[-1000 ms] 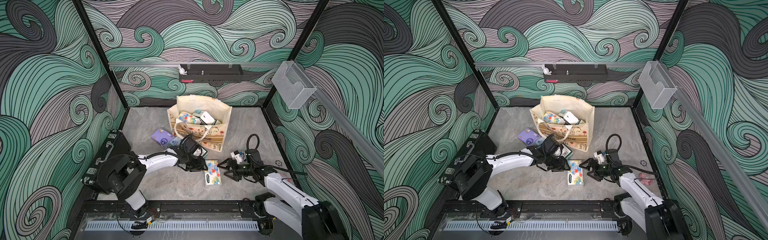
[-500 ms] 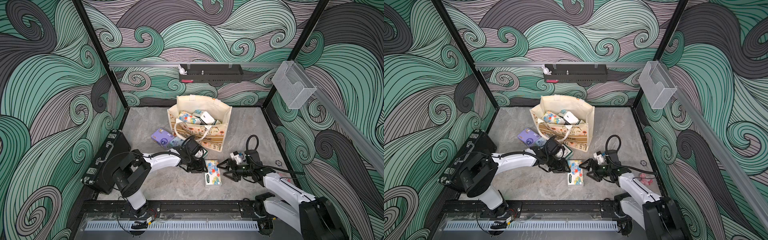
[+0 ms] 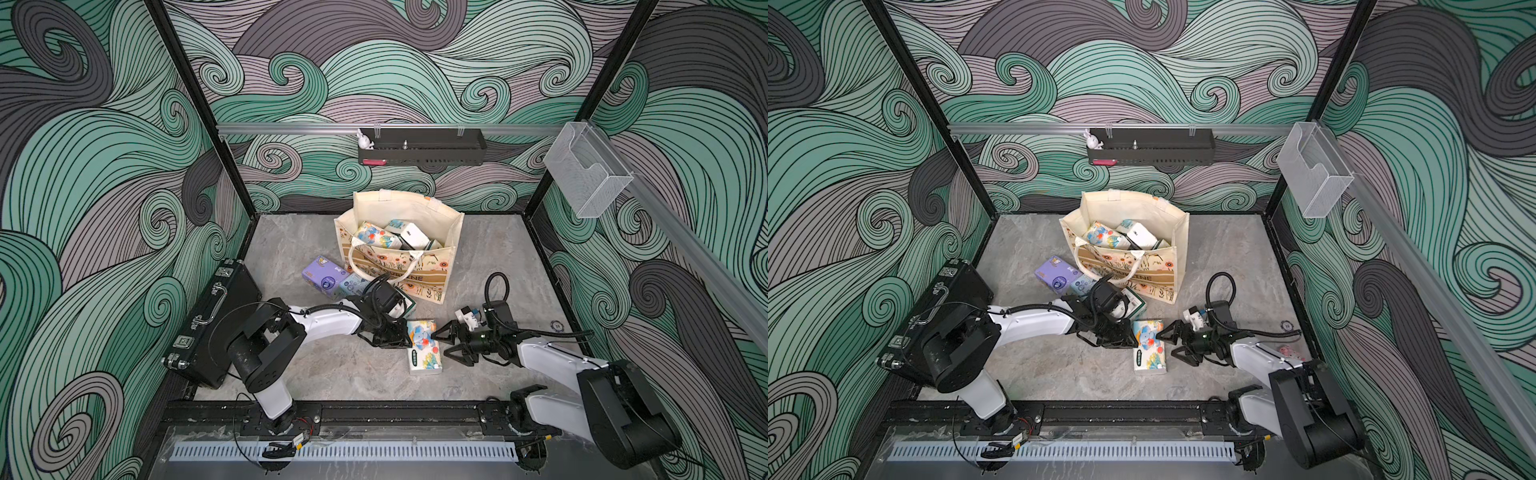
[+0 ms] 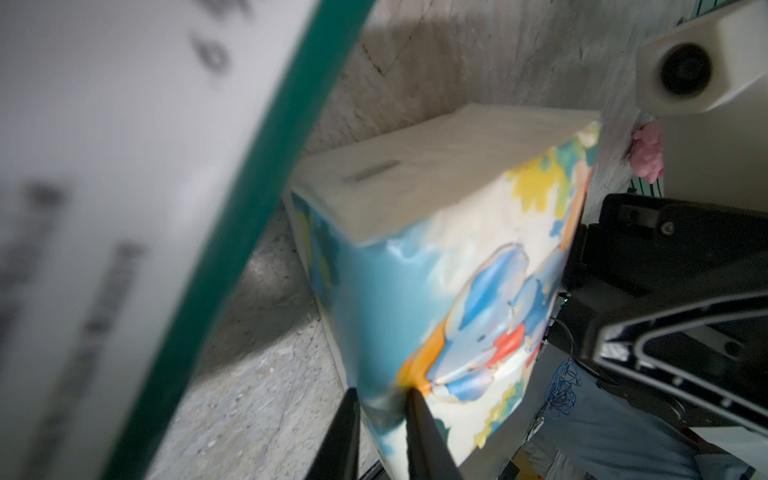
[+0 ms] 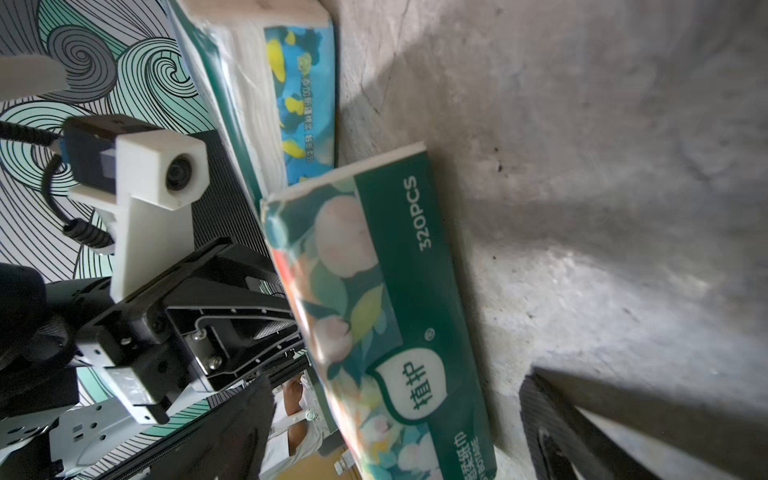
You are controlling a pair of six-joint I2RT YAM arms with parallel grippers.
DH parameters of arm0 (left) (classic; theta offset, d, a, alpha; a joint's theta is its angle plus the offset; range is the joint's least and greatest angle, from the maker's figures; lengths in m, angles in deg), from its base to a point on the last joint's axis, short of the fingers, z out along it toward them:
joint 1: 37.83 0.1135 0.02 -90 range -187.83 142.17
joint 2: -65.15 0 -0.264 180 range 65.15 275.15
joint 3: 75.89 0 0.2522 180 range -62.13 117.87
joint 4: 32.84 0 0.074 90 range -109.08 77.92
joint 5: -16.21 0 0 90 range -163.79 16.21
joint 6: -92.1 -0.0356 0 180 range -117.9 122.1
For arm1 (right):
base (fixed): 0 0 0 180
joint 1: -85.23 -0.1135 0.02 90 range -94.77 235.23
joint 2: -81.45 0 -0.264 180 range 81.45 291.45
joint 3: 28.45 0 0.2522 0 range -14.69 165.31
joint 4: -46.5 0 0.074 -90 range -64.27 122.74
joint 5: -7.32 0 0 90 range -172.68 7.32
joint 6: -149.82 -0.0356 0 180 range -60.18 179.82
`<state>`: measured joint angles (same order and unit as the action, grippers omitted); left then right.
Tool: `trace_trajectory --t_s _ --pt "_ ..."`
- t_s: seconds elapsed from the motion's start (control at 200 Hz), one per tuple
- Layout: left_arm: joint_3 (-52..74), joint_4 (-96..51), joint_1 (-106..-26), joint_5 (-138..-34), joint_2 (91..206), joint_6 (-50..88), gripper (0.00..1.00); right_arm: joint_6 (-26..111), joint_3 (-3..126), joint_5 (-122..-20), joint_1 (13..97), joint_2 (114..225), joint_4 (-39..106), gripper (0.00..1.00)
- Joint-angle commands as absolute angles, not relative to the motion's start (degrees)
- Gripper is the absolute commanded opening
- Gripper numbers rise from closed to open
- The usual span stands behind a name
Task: Put tissues into the canvas bag
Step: Pick up the pack of facial tissues from the center of the board.
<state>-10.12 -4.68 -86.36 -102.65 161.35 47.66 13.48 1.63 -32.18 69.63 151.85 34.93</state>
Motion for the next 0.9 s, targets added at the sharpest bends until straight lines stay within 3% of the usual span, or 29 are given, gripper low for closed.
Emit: trace_trajectory --t_s 0.0,0.155,0.425,0.801,0.896 --pt "-11.8 -3.3 -86.6 -101.9 160.6 47.0 0.2 13.0 1.4 -32.1 69.0 153.4 37.3 0.94" --pt "-12.8 -3.0 -86.6 -101.7 160.1 46.6 0.19 12.0 1.8 -33.1 67.3 155.3 39.2 1.0" --pt "-13.4 -2.7 -86.7 -101.6 159.3 46.5 0.19 6.3 3.2 -34.8 61.6 160.2 47.6 0.99" --pt "-12.8 -2.1 -86.6 -101.3 159.3 46.0 0.19 4.6 3.0 -34.9 60.2 160.7 50.7 0.82" --pt "-11.8 -1.2 -86.5 -101.2 159.5 45.5 0.21 6.3 3.1 -35.5 60.2 158.8 48.4 0.71"
